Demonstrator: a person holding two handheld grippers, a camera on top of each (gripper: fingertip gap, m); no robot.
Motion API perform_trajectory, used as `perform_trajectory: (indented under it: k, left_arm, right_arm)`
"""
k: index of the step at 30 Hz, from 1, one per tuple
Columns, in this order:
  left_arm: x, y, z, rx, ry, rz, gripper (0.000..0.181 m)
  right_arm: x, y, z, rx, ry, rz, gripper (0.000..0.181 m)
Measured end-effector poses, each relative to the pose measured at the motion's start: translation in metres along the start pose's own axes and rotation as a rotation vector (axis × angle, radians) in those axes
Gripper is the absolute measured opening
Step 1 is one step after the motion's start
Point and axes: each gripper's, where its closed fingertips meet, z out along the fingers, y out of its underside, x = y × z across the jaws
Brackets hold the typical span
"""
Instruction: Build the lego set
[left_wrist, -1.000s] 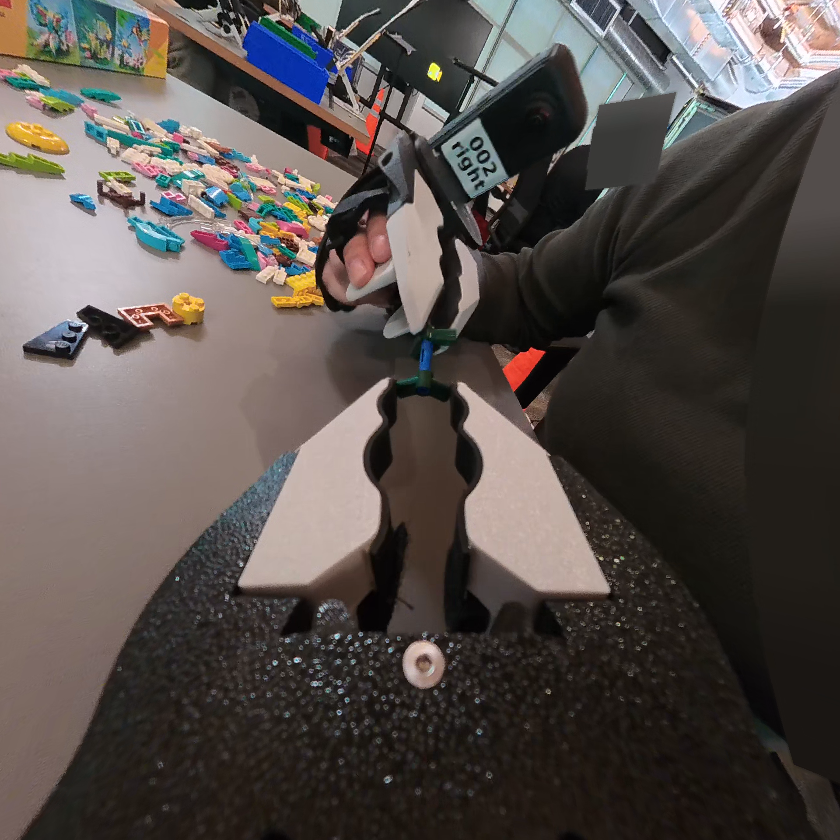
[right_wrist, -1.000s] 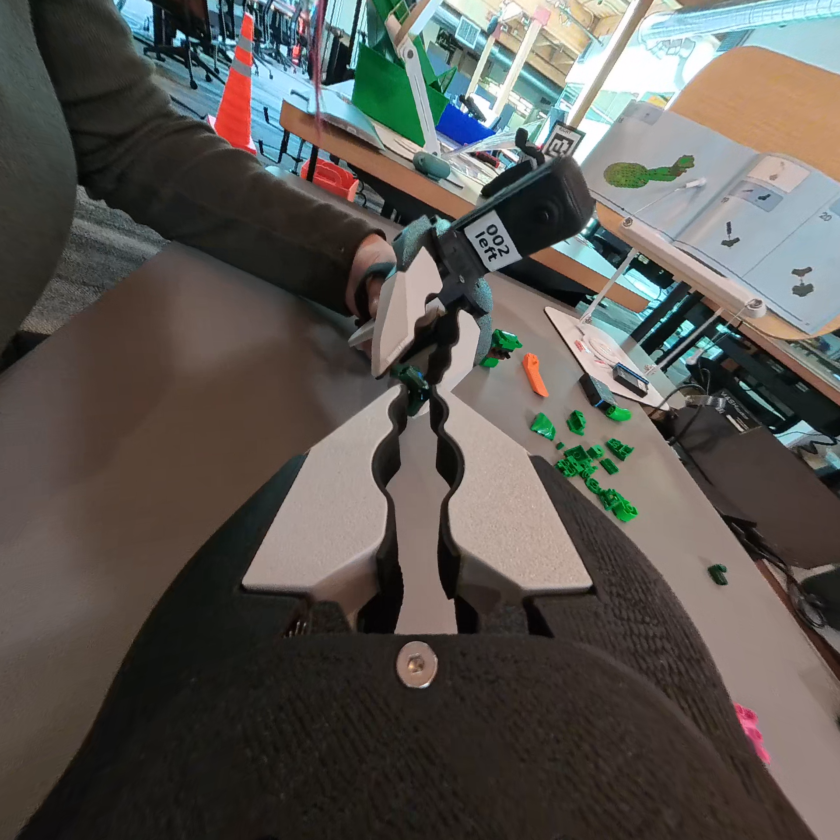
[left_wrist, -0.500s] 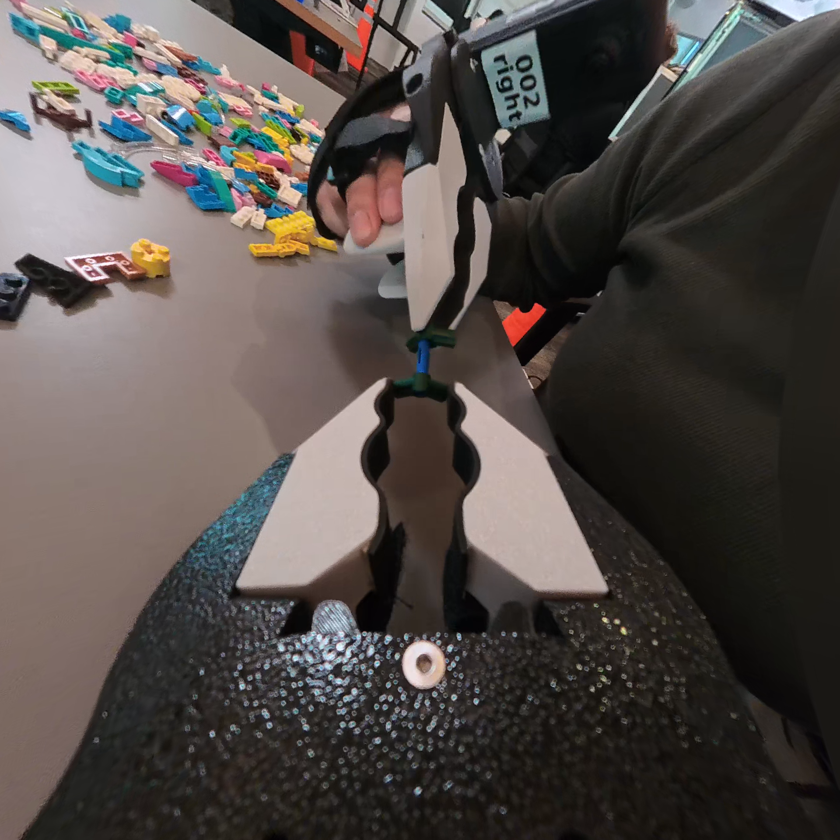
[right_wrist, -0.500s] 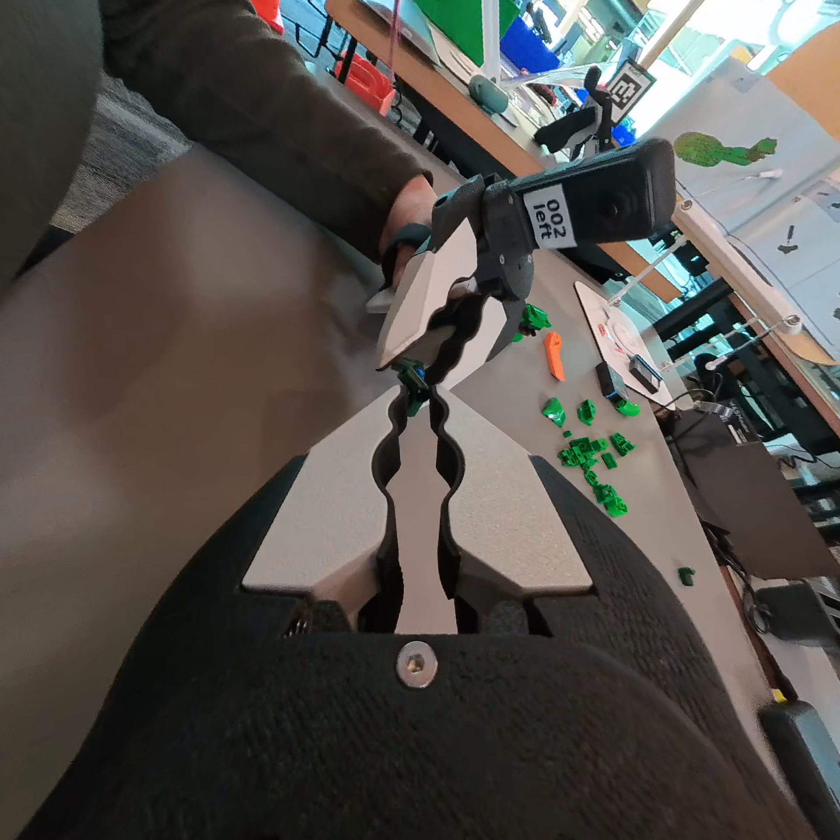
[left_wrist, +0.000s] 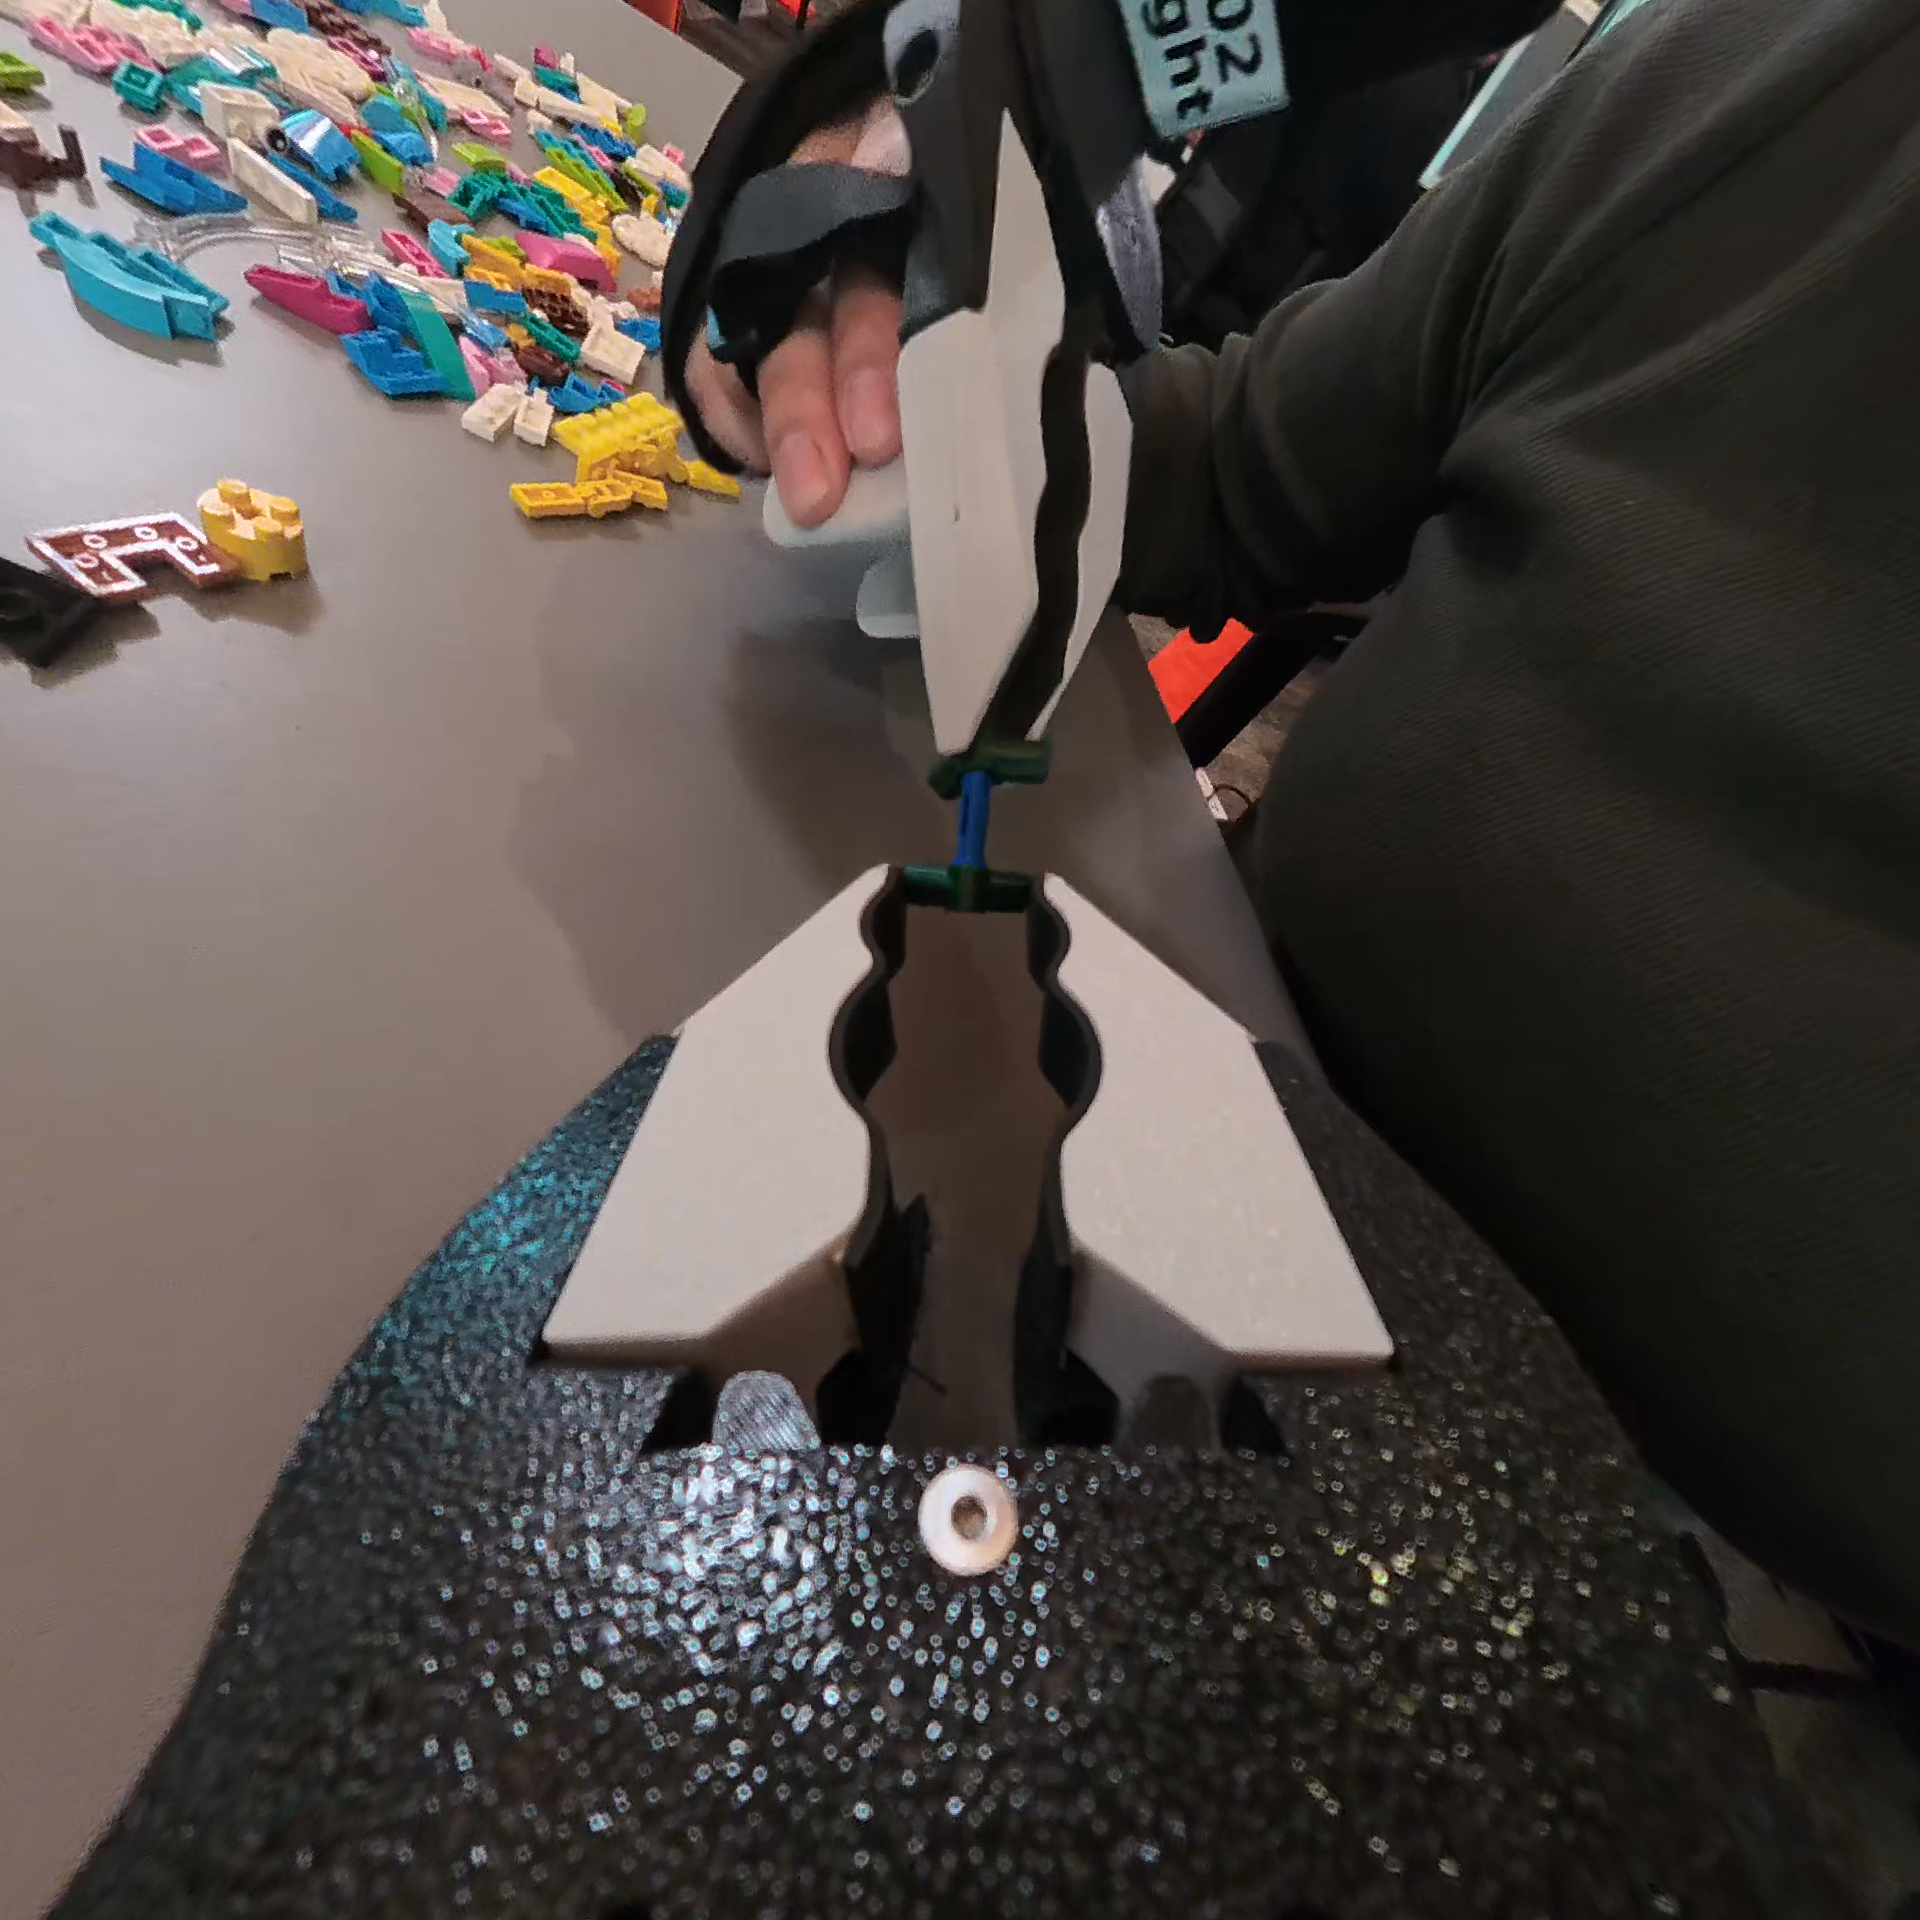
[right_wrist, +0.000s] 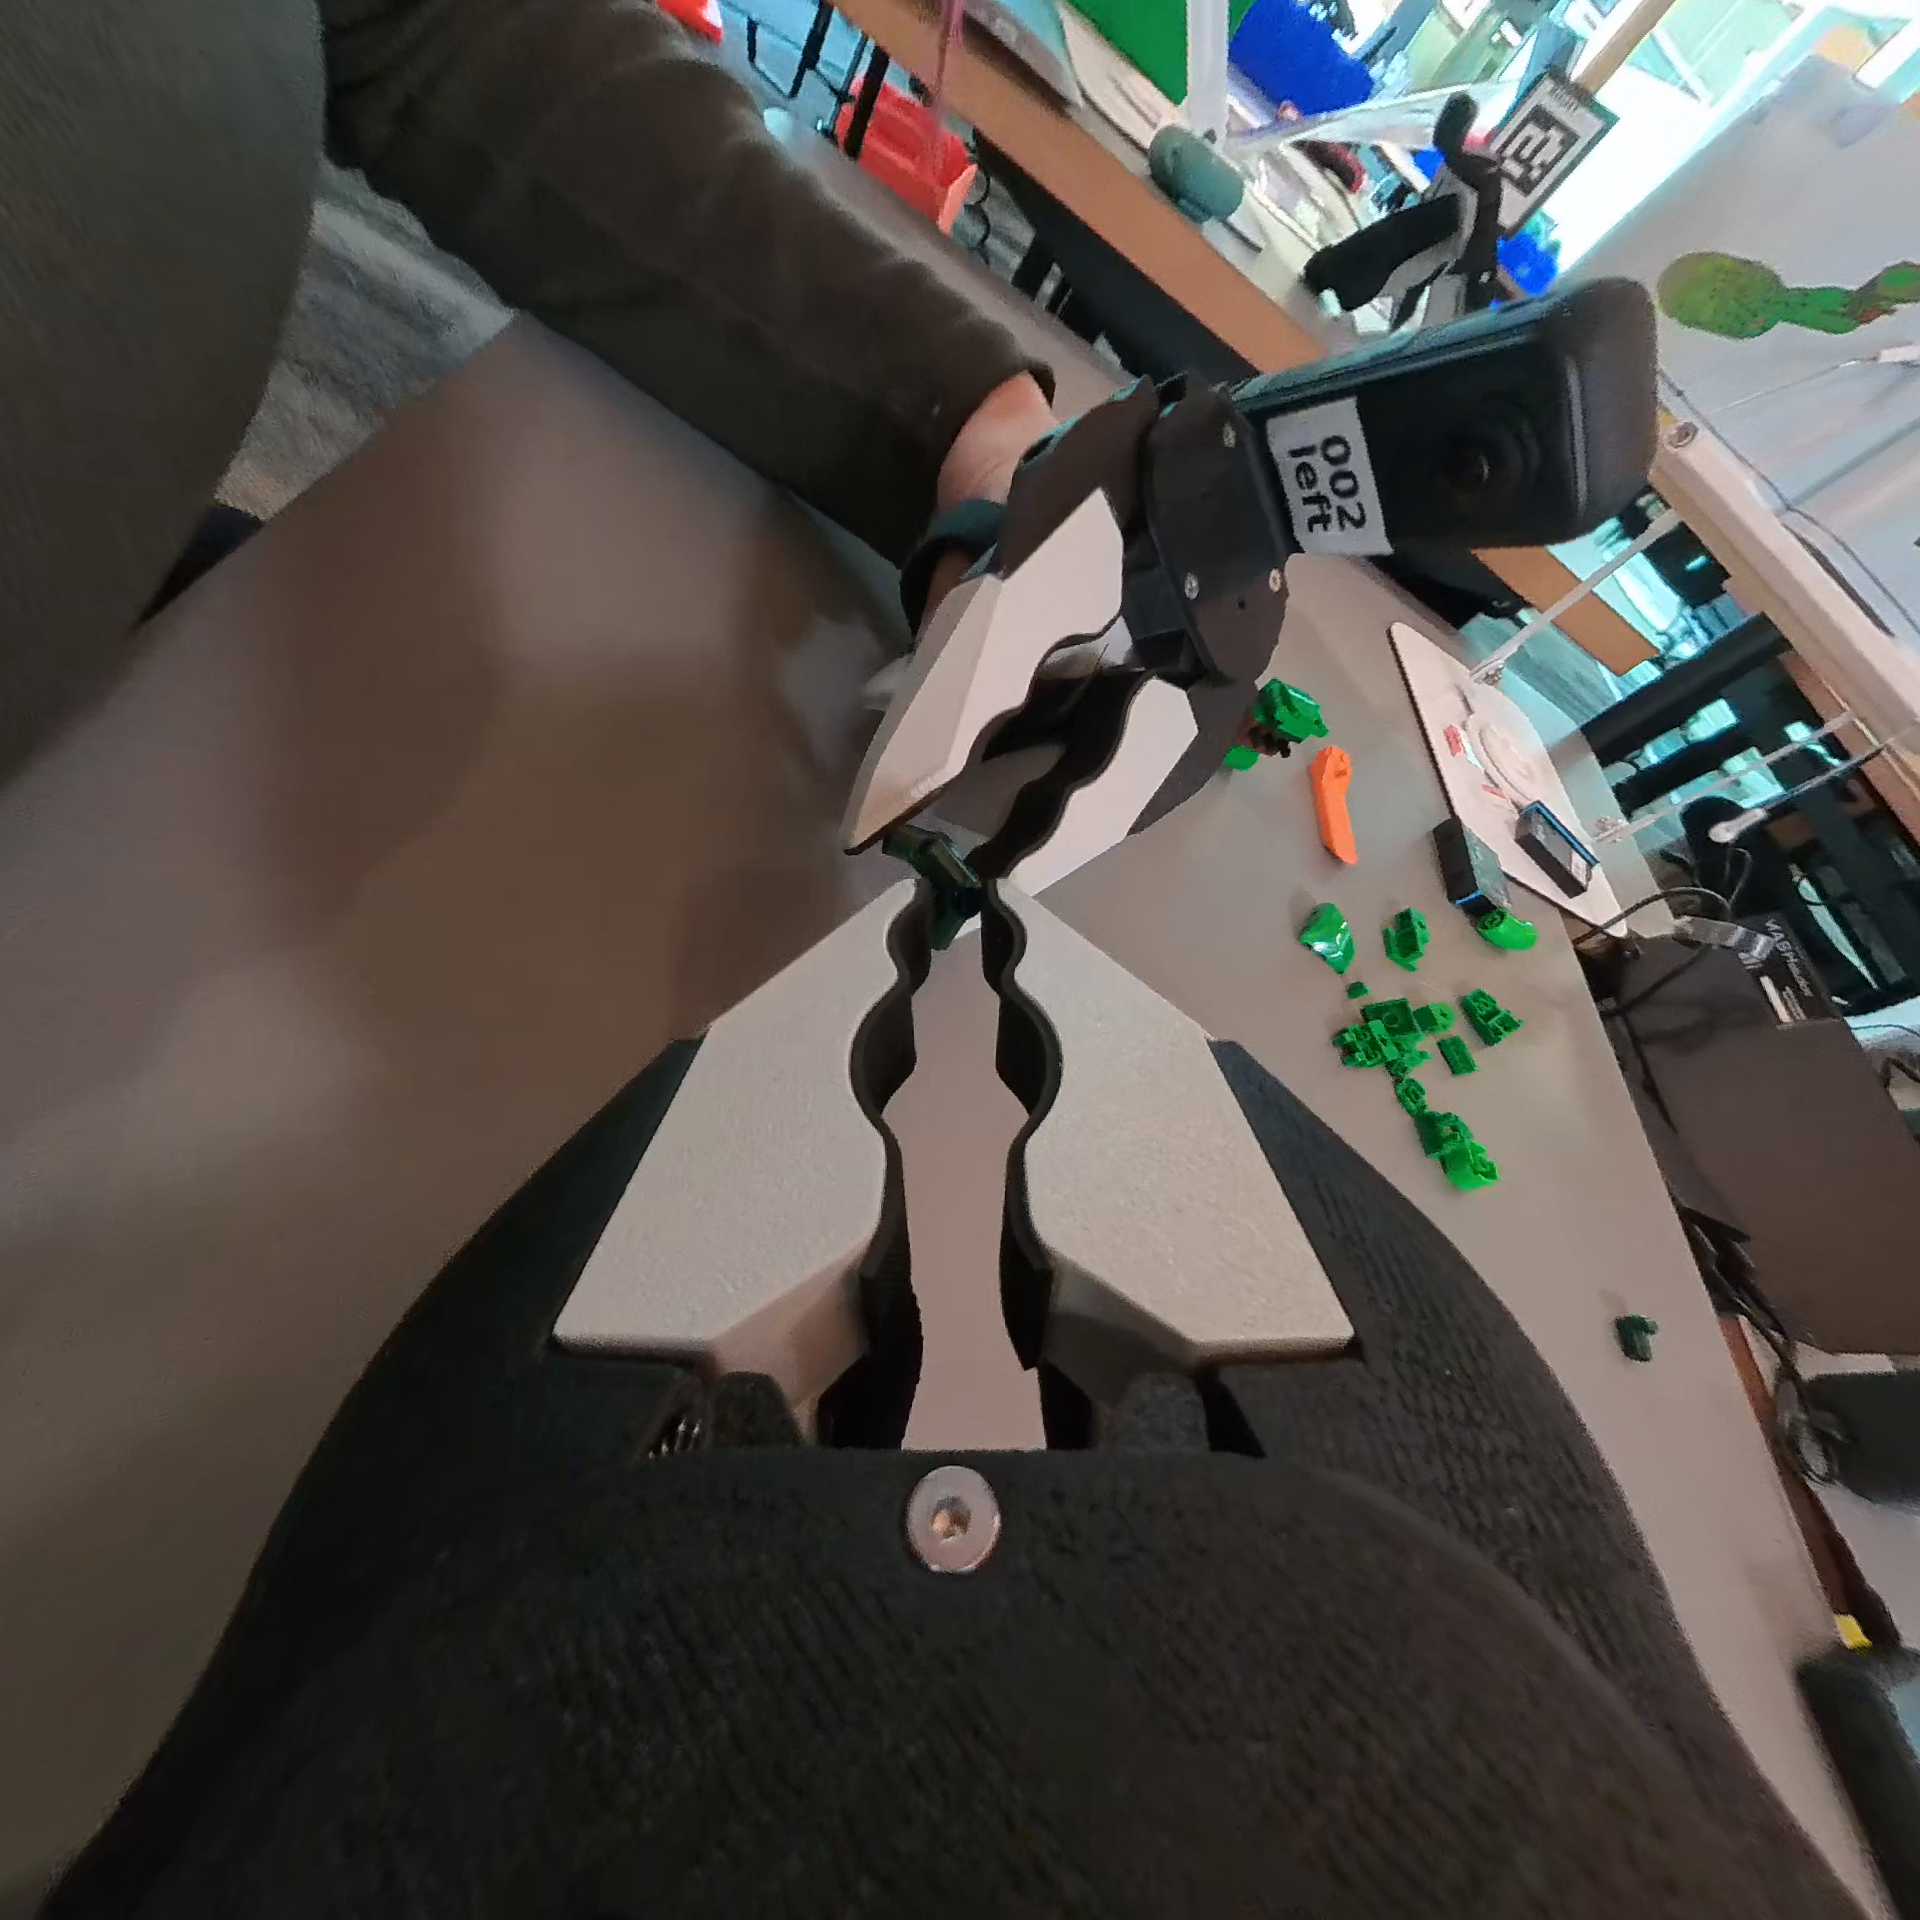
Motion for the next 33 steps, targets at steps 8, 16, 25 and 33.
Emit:
perform_trajectory:
  k: [8, 16, 25, 33]
  left_arm:
    - [-0.003, 0.017, 0.010, -0.123, -0.049, 0.023, 0.021]
    - [-0.002, 0.029, 0.014, -0.202, -0.059, 0.027, 0.022]
    - [0.000, 0.031, 0.013, -0.209, -0.052, 0.026, 0.021]
    - [0.000, 0.032, 0.013, -0.216, -0.057, 0.039, 0.021]
  right_arm:
    - [-0.017, 0.012, 0.002, -0.132, -0.084, -0.057, 0.007]
    - [-0.028, 0.016, 0.006, -0.137, -0.130, -0.042, 0.007]
    - [-0.030, 0.014, 0.009, -0.099, -0.136, 0.008, 0.007]
    - [-0.031, 0.014, 0.009, -0.117, -0.137, -0.007, 0.007]
